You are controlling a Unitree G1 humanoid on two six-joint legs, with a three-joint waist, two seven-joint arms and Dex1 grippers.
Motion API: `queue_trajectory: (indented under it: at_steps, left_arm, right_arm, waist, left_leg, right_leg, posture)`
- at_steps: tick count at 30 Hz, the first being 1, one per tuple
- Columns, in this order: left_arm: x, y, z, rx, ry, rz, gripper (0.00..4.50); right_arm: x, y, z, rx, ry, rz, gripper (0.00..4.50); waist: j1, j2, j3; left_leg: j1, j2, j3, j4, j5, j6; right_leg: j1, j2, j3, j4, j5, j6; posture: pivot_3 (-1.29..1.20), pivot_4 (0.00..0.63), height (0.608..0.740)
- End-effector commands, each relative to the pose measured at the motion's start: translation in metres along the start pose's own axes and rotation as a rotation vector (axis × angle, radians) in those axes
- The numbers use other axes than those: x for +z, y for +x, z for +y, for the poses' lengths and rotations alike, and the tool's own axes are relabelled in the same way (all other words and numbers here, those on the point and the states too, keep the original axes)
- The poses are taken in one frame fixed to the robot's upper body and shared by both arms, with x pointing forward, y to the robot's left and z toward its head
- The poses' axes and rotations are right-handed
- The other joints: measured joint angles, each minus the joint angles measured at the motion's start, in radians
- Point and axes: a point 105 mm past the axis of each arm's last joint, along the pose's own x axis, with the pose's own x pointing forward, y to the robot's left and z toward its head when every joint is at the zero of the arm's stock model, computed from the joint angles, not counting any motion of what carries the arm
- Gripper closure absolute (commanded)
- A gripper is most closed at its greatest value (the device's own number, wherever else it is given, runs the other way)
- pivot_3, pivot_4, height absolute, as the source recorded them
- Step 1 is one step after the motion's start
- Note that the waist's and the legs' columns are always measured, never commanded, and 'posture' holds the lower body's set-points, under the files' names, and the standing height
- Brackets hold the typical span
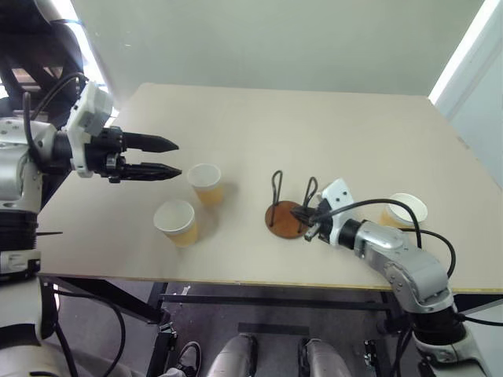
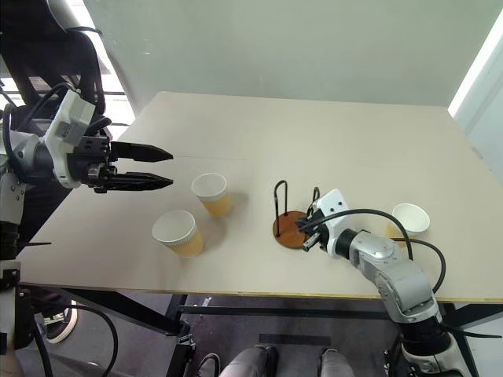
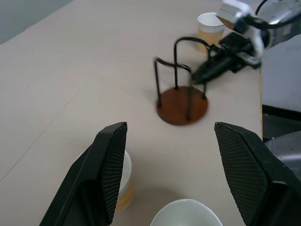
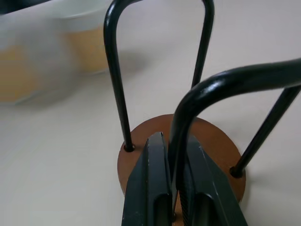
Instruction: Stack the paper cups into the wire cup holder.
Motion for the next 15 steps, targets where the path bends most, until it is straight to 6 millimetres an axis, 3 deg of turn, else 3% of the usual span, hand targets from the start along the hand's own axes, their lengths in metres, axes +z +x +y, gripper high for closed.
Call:
queue_trajectory:
  at_steps: [1, 15]
  left_arm:
    - [0.0105, -0.0019, 0.0011, 0.001, 0.044, -0.013, 1.32]
    - [0.0084, -0.0020, 0.0022, 0.003, 0.043, -0.008, 1.32]
  right_arm:
    - [0.0114, -0.0069, 0.0142, 0.097, -0.076, -0.010, 4.41]
    - [0.0064, -0.0127, 0.0126, 0.019, -0.086, 0.021, 4.41]
  waist:
    - [0.000, 0.000, 0.000]
    - [0.000, 0.000, 0.000]
  left_leg:
    - [0.000, 0.000, 0.000, 0.000, 0.000, 0.000]
    - [0.001, 0.004, 0.000, -0.001, 0.001, -0.002]
  right_leg:
    - [0.000, 0.000, 0.000, 0.000, 0.000, 0.000]
    - [0.000, 0.003, 0.000, 0.001, 0.000, -0.003]
  posture:
    - [0.00, 0.150, 0.740]
    - [0.00, 0.150, 0.740]
